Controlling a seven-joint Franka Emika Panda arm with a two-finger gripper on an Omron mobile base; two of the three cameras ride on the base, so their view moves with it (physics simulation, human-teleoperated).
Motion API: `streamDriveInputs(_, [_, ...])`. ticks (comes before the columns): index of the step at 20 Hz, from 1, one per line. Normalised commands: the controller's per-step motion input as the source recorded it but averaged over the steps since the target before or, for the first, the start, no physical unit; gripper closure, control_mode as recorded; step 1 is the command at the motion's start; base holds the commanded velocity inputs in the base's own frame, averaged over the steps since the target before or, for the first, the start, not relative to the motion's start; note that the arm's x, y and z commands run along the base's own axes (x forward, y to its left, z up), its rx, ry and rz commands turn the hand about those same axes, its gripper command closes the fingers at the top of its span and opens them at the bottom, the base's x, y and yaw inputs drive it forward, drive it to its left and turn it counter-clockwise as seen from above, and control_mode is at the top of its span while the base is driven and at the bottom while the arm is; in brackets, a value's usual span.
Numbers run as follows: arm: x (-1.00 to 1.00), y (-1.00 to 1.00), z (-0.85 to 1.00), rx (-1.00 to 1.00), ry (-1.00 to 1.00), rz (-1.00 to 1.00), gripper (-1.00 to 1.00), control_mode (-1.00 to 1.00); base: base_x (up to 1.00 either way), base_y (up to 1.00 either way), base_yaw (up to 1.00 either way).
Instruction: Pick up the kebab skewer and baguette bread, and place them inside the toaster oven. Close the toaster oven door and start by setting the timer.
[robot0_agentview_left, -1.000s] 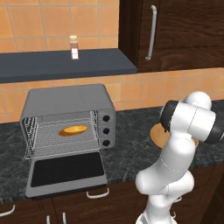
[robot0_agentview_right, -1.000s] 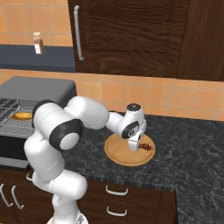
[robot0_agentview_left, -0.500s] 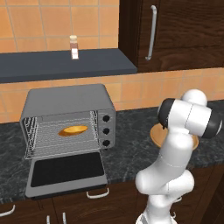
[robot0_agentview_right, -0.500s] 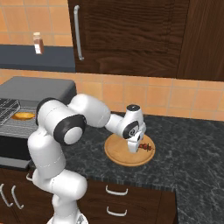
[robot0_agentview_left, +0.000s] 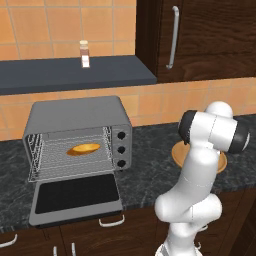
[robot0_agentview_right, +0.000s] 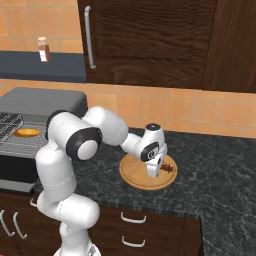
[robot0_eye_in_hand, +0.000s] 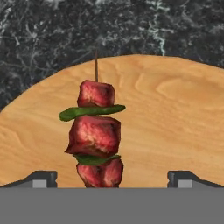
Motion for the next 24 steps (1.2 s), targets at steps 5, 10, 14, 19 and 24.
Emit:
streamDriveInputs(5, [0.00, 0.00, -0.07, 0.00, 0.00, 0.00, -1.00, -1.00, 0.00, 0.00, 0.00])
streamDriveInputs(10, [0.00, 0.00, 0.00, 0.00, 0.00, 0.00, -1.00, -1.00, 0.00, 0.00, 0.00])
streamDriveInputs(14, [0.00, 0.00, 0.00, 0.00, 0.00, 0.00, 1.00, -1.00, 0.00, 0.00, 0.00])
streamDriveInputs(19, [0.00, 0.00, 0.00, 0.00, 0.00, 0.00, 1.00, -1.00, 0.00, 0.00, 0.00])
streamDriveInputs(24, [0.00, 0.00, -0.01, 0.00, 0.04, 0.00, 1.00, -1.00, 0.00, 0.00, 0.00])
